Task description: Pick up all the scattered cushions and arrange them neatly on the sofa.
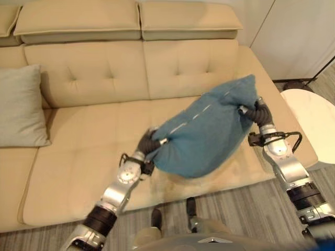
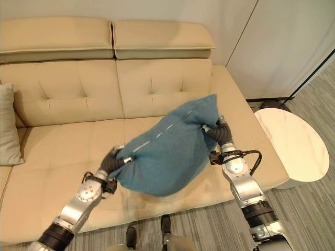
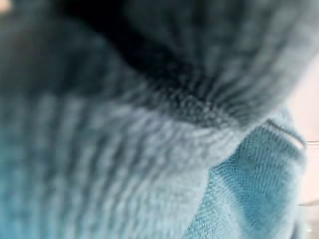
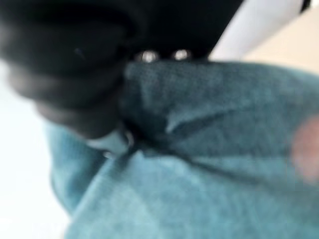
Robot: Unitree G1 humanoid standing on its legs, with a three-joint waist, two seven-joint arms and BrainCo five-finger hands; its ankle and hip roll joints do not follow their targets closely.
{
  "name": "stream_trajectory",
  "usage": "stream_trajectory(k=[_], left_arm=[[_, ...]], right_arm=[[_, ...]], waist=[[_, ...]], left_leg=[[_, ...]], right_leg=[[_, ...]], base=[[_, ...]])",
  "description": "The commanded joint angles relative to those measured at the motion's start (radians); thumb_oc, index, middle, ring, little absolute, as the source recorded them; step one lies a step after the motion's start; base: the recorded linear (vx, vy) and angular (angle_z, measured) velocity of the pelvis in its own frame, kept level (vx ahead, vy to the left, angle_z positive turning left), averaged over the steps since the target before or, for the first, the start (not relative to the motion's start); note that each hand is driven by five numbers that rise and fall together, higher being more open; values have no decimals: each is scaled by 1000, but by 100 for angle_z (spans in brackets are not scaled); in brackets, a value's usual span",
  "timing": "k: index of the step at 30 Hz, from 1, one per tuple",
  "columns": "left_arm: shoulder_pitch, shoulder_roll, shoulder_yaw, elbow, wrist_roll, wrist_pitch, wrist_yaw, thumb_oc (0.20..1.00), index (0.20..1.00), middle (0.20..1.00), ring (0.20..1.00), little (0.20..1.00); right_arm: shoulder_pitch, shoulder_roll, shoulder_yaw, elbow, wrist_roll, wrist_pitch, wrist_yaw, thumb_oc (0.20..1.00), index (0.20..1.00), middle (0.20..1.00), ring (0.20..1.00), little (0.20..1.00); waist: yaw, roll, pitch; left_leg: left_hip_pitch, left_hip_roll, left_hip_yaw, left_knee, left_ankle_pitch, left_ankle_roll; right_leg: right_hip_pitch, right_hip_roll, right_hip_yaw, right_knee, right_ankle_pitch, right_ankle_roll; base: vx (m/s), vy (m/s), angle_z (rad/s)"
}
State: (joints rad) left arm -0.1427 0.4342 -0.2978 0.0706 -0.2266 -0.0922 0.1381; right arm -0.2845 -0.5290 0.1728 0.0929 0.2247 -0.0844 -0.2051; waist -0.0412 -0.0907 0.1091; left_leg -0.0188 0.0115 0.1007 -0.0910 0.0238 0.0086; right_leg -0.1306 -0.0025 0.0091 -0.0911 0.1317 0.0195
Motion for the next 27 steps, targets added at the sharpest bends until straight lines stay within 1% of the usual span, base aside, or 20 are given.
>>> stream_trajectory(k=[1,2,3,4,5,8,11,20,27], left_arm=[[-166,-8,52,-48,-68,-148,60,200,200,200,200,200],[-201,28,80,-51,-73,-150,66,200,200,200,200,200],[-219,48,87,-38,-70,-147,67,200,200,200,200,200],[-220,48,87,-38,-70,-148,67,200,200,200,200,200],[-236,70,88,-18,-62,-143,68,200,200,200,200,200],[-292,97,72,31,-49,-136,75,200,200,200,200,200],[-377,128,42,89,-34,-133,89,200,200,200,200,200],[-748,190,-109,327,-39,-140,164,200,200,200,200,200],[-963,245,-190,420,-54,-149,195,200,200,200,200,200]], right_arm=[[-128,-22,-48,-32,5,-109,-13,200,200,200,200,200],[-138,-28,-46,-23,7,-97,-3,200,200,200,200,200],[-141,-30,-42,-12,6,-89,2,200,200,200,200,200],[-142,-30,-42,-12,6,-89,2,200,200,200,200,200],[-147,-31,-36,4,8,-82,6,200,200,200,200,200],[-190,-34,-8,50,-2,-71,-2,200,200,200,200,200],[-264,-37,32,111,-14,-61,-23,200,200,200,200,200],[-567,-28,151,358,12,-54,-119,200,200,200,200,200],[-705,-27,222,435,46,-55,-133,200,200,200,200,200]], waist=[[4,-31,-88],[3,-26,-89],[3,-22,-87],[3,-22,-87],[5,-18,-82],[6,-12,-64],[7,-5,-43],[6,25,18],[4,45,37]], left_leg=[[42,4,-22,12,-104,-32],[43,4,-20,12,-104,-33],[41,4,-18,11,-103,-33],[41,4,-19,11,-103,-33],[34,5,-19,11,-101,-34],[0,5,-22,13,-90,-36],[-43,5,-25,13,-75,-37],[-185,-5,-48,16,-15,-46],[-234,-14,-52,16,4,-51]], right_leg=[[93,-77,21,24,-122,117],[92,-78,19,25,-122,117],[90,-79,17,25,-122,118],[90,-79,17,25,-122,118],[83,-80,16,25,-122,118],[52,-82,14,26,-115,119],[11,-82,13,30,-106,120],[-132,-78,3,69,-81,116],[-186,-85,0,87,-74,120]], base=[[0,0,0],[0,0,0],[0,0,0],[0,0,0],[-38,-1,1],[-85,-3,4],[-109,-1,5],[-93,5,10],[-16,13,3]])
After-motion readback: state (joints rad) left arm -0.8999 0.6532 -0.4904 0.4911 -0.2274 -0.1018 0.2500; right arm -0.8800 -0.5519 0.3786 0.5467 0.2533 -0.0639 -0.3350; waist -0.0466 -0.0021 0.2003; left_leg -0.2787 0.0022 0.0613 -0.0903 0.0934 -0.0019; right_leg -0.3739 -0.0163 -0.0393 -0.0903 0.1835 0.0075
